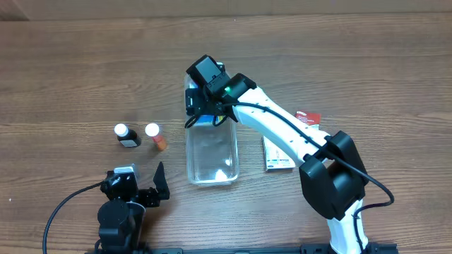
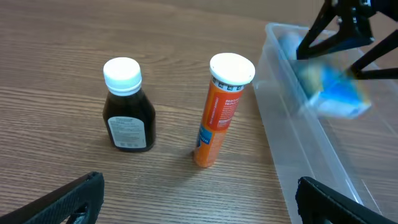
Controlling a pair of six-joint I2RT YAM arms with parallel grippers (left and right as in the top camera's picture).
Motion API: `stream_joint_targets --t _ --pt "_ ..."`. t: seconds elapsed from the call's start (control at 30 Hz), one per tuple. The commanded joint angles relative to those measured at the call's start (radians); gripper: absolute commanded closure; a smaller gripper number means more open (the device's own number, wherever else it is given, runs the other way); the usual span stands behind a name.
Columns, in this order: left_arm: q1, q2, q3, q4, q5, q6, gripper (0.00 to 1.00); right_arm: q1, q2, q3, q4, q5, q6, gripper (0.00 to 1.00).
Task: Pack container
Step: 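Carry the VapoDrops box over the container and release it inside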
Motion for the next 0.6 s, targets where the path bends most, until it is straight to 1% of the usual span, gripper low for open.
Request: stream_joint_targets --t 0.0,0.07,0.13,0.23,0.37,0.47,0.57 --pt "0.005 -0.009 -0.002 -0.001 0.011 0.019 0.0 -0.003 0.022 0.003 0.031 0.02 -0.064 0.07" --pt "0.005 -0.009 -0.002 -0.001 0.011 0.019 0.0 -0.003 0.017 0.015 0.057 0.019 -0.13 0.04" --pt "0.005 -0.009 -0.002 -0.001 0.011 0.019 0.0 -0.003 0.016 0.042 0.066 0.02 -0.192 0.04" --pt "0.005 -0.009 -0.002 -0.001 0.011 0.019 0.0 -0.003 0.012 0.089 0.042 0.021 -0.215 0.04" --pt "0.005 -0.009 -0.002 -0.001 0.011 0.019 0.0 -0.007 -0.014 0.19 -0.055 0.044 -0.214 0.05" --pt "0.005 -0.009 -0.002 -0.001 0.011 0.019 0.0 -0.024 -0.061 0.283 -0.183 0.075 -0.213 0.05" --pt "0.005 -0.009 -0.002 -0.001 0.011 0.019 0.0 -0.057 -0.12 0.325 -0.313 0.096 -0.21 0.05"
